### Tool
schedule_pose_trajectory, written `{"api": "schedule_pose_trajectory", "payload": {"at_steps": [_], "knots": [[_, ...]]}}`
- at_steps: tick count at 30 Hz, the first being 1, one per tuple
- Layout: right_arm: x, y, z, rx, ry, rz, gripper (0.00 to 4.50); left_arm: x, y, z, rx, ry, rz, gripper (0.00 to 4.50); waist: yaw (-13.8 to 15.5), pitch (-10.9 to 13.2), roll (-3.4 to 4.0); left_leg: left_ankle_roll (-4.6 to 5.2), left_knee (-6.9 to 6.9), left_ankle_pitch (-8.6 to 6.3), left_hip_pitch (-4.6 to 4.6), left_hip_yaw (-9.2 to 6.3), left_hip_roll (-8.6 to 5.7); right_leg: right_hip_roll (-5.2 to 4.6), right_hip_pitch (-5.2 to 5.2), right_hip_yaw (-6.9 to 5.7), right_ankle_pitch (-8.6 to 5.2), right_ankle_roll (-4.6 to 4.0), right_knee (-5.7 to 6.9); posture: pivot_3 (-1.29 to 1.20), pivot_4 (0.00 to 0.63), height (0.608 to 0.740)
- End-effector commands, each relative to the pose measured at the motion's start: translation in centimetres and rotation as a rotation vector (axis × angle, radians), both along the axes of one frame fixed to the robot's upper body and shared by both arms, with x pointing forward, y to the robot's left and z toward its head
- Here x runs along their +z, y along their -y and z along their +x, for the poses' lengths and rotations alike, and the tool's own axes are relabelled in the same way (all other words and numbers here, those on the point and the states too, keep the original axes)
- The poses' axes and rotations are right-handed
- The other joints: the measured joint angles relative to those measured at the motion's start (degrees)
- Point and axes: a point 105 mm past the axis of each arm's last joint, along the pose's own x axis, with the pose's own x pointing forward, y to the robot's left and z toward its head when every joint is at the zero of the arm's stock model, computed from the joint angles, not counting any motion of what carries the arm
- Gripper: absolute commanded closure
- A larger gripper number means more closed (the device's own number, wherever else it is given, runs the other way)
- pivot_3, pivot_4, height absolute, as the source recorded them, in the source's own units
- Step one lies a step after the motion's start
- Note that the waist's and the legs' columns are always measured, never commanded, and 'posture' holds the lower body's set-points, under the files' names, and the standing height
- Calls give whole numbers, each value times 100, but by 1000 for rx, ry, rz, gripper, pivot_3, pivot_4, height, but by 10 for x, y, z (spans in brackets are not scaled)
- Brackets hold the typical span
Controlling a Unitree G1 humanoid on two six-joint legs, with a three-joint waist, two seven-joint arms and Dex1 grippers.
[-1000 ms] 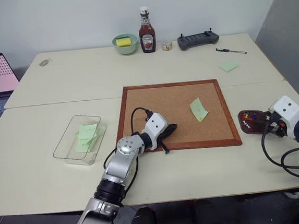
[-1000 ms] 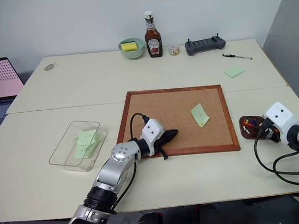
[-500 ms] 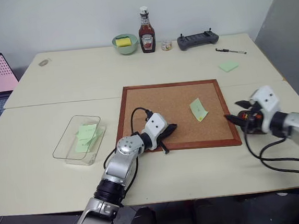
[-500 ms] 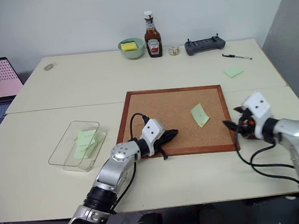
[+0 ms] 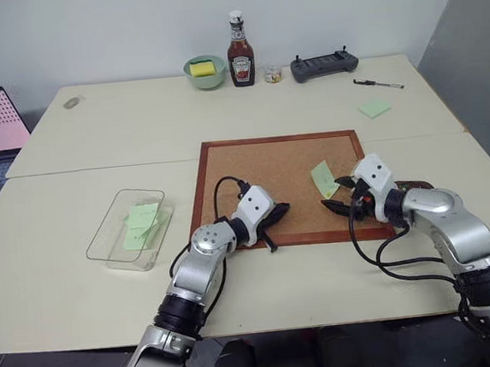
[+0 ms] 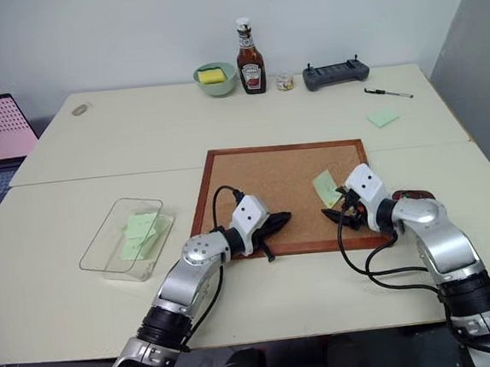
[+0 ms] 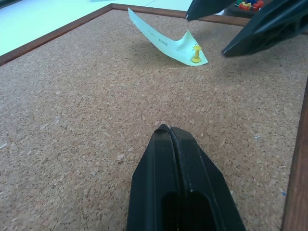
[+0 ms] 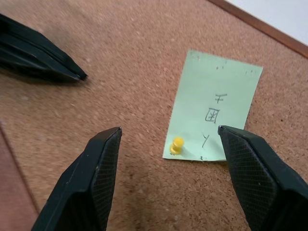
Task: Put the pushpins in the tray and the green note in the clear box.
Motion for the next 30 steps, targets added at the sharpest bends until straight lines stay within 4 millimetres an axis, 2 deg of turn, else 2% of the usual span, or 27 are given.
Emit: {"api": "schedule_pose_trajectory", "payload": {"at_steps": [1,3,7,8,12,16,20,30], "knots": [[12,-4,11,8,69,-2,1473,-32,-3,-10,6,-105,56,4500,-3,0,1,0,0,0,-1,1,-1,0,-1,1,0,0,1,0,150,740],[11,-2,13,2,67,-8,1724,-32,-3,-10,5,-105,56,4500,1,0,1,0,0,0,-1,1,0,0,-1,1,0,0,1,0,150,740],[9,3,14,-18,62,-7,2592,-31,-5,-8,17,-101,53,4500,4,0,1,0,0,0,-2,0,-1,-1,-1,0,0,0,0,0,150,740],[9,4,15,-23,61,-4,2929,-31,-6,-8,20,-101,52,4500,4,0,1,0,-1,0,-2,0,-1,-1,-1,0,0,0,0,0,150,740],[9,6,15,-21,62,-10,3577,-33,-8,-10,21,-104,57,4500,1,0,1,0,-1,0,-1,0,-1,-1,-1,1,0,0,1,0,150,740],[9,6,15,-14,65,-11,4439,-34,-8,-10,26,-107,58,4500,0,0,1,0,-1,0,-2,0,-1,-1,-1,1,0,0,1,0,150,740],[16,1,13,8,83,8,4472,-35,-9,-11,26,-108,60,4500,-2,0,1,0,-1,0,-1,0,-1,-1,-1,1,0,0,1,0,150,740],[56,-15,4,87,183,57,4472,-37,-7,-12,19,-112,64,4500,-12,-1,2,0,-2,0,-2,1,0,0,-6,1,0,0,3,0,150,740]]}}
